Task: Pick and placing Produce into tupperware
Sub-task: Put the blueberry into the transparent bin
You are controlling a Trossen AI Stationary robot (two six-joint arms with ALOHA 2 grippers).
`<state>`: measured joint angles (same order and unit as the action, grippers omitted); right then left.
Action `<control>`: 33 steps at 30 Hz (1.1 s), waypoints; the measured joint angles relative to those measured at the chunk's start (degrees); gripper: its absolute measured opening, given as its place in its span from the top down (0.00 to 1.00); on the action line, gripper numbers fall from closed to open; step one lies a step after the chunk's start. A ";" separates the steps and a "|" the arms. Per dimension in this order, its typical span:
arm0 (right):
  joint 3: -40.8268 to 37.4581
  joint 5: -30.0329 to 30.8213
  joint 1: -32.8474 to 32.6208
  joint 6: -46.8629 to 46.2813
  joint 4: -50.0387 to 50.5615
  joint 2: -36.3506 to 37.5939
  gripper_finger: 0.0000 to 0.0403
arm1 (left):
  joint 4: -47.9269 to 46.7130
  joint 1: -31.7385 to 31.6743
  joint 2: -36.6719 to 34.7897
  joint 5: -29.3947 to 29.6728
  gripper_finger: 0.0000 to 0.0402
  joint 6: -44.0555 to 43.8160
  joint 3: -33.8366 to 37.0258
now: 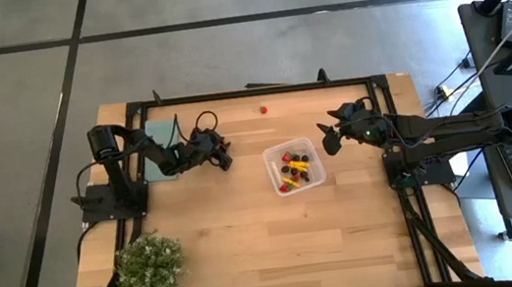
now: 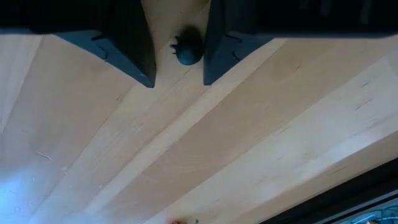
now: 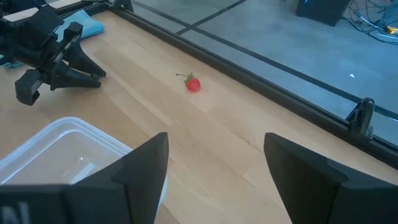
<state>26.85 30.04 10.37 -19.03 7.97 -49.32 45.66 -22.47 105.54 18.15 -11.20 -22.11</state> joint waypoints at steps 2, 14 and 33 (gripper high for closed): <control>0.00 0.00 0.00 0.00 0.00 0.00 0.34 | -0.01 0.03 0.00 0.00 0.72 0.00 0.00; -0.01 0.00 0.01 0.02 0.00 0.00 0.34 | 0.31 1.30 0.00 1.23 0.91 0.08 0.05; 0.00 -0.03 0.02 0.00 -1.36 0.13 0.34 | -3.88 2.23 -14.91 -18.32 0.92 -10.99 -10.54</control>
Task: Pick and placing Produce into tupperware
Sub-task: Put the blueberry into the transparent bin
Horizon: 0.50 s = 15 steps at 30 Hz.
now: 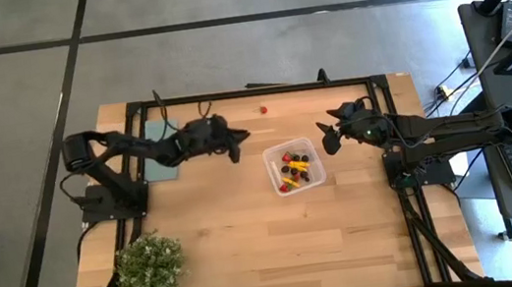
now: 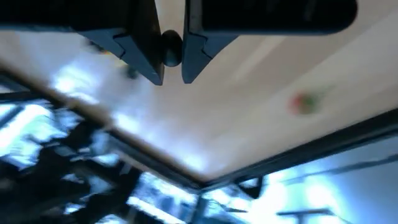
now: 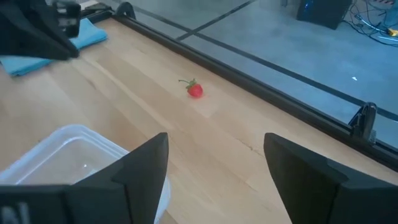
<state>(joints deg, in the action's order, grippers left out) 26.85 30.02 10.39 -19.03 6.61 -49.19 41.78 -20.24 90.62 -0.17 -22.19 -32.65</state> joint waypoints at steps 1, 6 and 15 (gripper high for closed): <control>0.00 0.01 0.00 0.00 -0.27 0.00 0.34 | -2.94 0.39 -0.82 -1.39 0.92 -0.51 -2.26; 0.00 0.01 0.00 0.18 -1.33 0.00 0.34 | -24.98 4.27 -1.28 -3.91 0.92 2.39 -17.79; 0.07 0.00 0.00 2.62 -1.76 0.94 0.34 | -52.73 9.56 2.04 -0.63 0.92 4.30 -39.15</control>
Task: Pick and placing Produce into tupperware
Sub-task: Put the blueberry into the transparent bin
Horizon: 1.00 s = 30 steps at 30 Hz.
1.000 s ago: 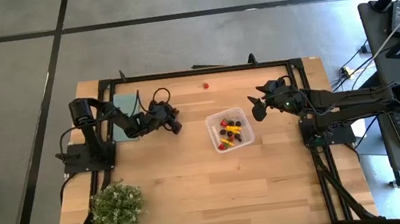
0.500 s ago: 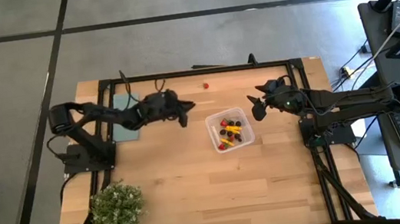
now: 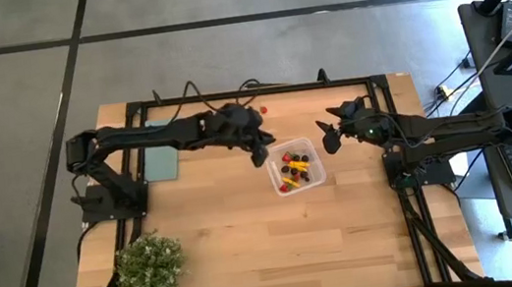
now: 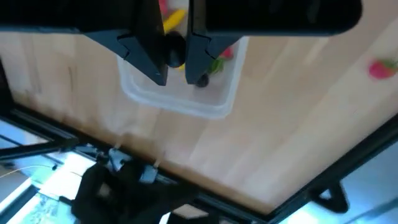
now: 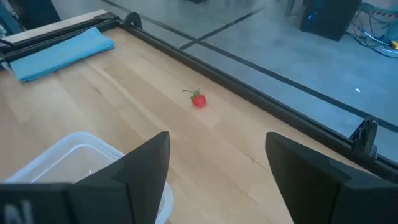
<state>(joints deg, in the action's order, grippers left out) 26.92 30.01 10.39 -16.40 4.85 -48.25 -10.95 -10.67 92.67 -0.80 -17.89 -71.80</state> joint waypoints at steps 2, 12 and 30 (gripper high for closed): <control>0.00 0.00 -0.02 -0.04 -0.14 0.33 0.34 | -1.16 0.99 1.42 1.05 0.92 0.00 -1.57; 0.00 0.03 0.00 0.17 -0.89 0.56 0.34 | 0.69 4.08 13.37 1.74 0.92 -2.53 -4.12; 0.00 0.01 0.00 0.20 -0.66 0.54 0.34 | 3.00 3.82 22.15 1.77 0.65 -2.56 -4.16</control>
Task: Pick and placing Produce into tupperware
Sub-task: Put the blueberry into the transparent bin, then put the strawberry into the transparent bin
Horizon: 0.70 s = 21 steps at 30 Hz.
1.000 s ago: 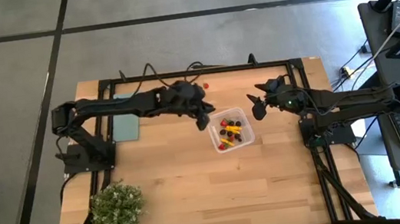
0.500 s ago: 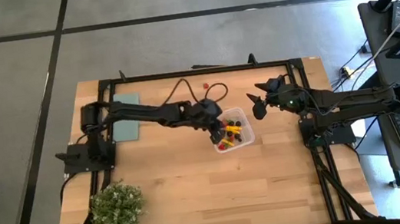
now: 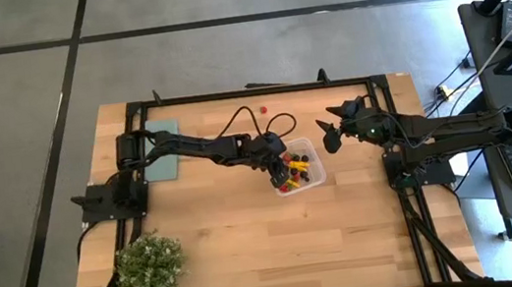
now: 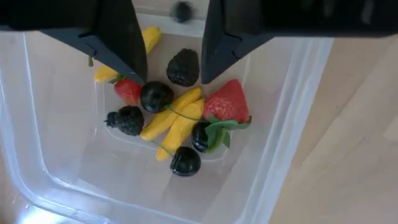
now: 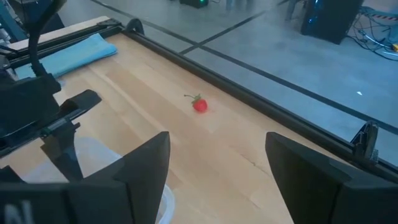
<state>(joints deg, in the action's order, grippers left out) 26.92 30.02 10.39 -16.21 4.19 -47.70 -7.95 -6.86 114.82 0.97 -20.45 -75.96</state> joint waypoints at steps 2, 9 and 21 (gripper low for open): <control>0.00 0.00 -0.02 0.00 0.02 0.00 0.34 | 0.06 -0.13 -0.29 0.00 0.63 -0.01 0.01; -0.04 0.00 -0.04 -0.02 -0.08 0.00 0.34 | -0.82 -1.24 -4.13 -0.71 0.58 -2.20 -0.95; -0.09 -1.22 -0.48 0.00 -3.28 0.00 0.34 | -0.30 -8.43 -26.71 0.05 0.61 7.89 -2.60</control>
<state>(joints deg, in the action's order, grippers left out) 26.83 28.80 9.91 -16.21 0.91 -47.70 -8.25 -15.28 88.10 1.02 -12.56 -78.56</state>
